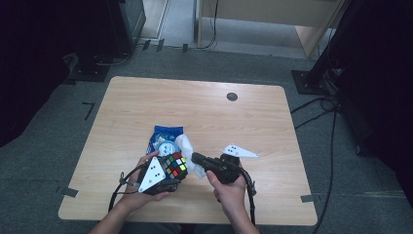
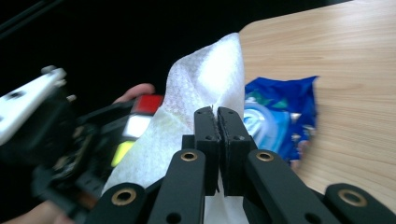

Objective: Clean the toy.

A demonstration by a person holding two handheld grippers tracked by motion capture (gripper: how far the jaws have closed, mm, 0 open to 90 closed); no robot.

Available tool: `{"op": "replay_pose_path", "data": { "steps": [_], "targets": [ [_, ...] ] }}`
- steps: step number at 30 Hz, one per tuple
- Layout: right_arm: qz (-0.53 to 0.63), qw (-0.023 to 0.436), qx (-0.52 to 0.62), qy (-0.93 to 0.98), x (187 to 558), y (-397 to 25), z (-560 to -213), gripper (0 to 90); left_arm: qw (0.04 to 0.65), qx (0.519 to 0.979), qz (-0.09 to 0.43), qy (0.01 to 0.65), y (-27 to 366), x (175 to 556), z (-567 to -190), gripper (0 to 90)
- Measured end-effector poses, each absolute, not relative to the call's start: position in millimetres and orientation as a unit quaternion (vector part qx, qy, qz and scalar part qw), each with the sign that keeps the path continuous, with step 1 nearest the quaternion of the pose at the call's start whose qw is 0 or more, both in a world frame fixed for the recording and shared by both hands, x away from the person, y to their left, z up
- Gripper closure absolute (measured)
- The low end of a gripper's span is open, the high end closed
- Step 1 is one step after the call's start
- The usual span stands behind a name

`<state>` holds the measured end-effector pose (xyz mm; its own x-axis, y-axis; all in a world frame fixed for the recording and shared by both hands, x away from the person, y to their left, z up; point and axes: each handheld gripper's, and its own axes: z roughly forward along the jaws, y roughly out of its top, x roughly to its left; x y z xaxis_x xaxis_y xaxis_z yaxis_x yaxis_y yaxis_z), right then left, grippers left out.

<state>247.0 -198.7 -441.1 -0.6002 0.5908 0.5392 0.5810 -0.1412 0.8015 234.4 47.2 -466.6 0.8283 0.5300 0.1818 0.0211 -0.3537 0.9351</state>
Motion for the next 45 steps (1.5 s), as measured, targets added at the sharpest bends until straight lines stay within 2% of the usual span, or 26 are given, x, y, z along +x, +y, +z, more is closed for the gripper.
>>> {"op": "replay_pose_path", "data": {
  "steps": [4,10,14,16,19,24,30,37,41,45],
  "targets": [
    [0.622,-0.002,0.447,0.643,244,-198,-438,88.5,0.544,0.791,0.229,0.161,42,231,-467,34.0],
    [0.627,0.003,0.39,0.675,230,-179,-424,88.2,0.541,0.788,0.232,0.182,45,235,-467,34.0],
    [0.622,0.011,0.404,0.671,234,-185,-427,88.2,0.551,0.778,0.227,0.199,55,240,-463,34.0],
    [0.612,0.03,0.421,0.669,237,-191,-431,88.2,0.554,0.776,0.225,0.202,57,241,-462,34.0],
    [0.567,0.102,0.441,0.689,242,-198,-437,88.1,0.56,0.771,0.224,0.204,58,241,-461,34.0],
    [0.542,0.138,0.493,0.667,254,-221,-454,86.4,0.555,0.771,0.224,0.22,61,245,-462,34.0],
    [0.543,0.156,0.514,0.645,254,-229,-451,65.4,0.552,0.769,0.22,0.236,61,249,-463,33.9],
    [0.596,0.088,0.478,0.639,242,-205,-432,39.2,0.55,0.769,0.221,0.241,60,249,-464,34.0],
    [0.607,0.049,0.463,0.645,236,-185,-425,29.0,0.546,0.772,0.222,0.236,56,248,-465,34.0],
    [0.6,0.021,0.473,0.645,237,-173,-432,20.0,0.54,0.776,0.233,0.228,51,244,-465,34.0]
  ]
}}
